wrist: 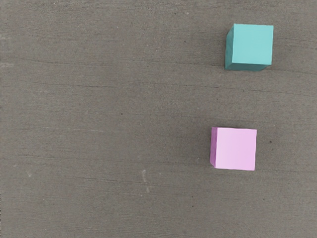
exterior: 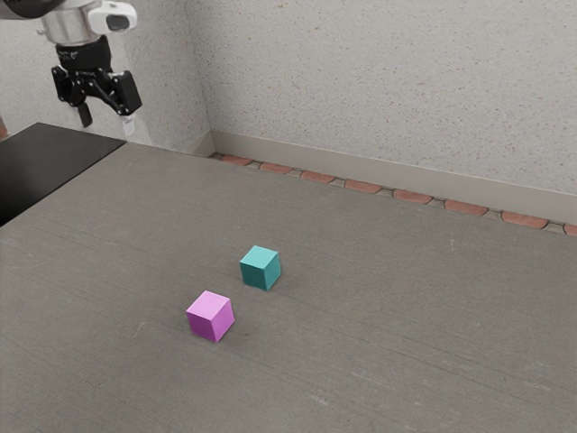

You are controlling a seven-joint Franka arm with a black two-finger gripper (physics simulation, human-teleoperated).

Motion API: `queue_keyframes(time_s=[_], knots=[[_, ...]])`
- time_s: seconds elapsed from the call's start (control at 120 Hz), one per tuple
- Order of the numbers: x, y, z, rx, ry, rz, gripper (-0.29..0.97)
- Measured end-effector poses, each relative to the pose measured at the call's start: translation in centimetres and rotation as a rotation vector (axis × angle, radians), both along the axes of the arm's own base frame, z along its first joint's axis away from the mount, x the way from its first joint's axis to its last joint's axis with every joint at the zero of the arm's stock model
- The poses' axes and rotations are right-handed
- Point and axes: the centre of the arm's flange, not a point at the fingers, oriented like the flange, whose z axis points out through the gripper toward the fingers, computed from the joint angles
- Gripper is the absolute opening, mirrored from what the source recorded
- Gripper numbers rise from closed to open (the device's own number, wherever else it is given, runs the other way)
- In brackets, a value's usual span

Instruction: Pick up the blue block with one arm, and put the blue block on the pink block with one arm

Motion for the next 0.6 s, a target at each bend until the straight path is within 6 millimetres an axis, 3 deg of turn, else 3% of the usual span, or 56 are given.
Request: queue_keyframes(time_s=[0.15, 0.2, 0.308, 0.383, 0.483, 0.6], knots=[[1.2, -2.4, -0.8, 0.007, -0.019, -0.064, 0.68], [3.2, -3.5, -3.4, 0.007, 0.006, -0.091, 0.68], [8.7, -5.7, -10.8, 0.001, 0.075, -0.137, 0.68], [11.2, -7.0, -15.2, -0.01, 0.088, -0.164, 0.68], [12.8, -8.0, -20.8, -0.04, 0.092, -0.18, 0.68], [13.0, -8.3, -26.7, -0.076, 0.086, -0.176, 0.68]])
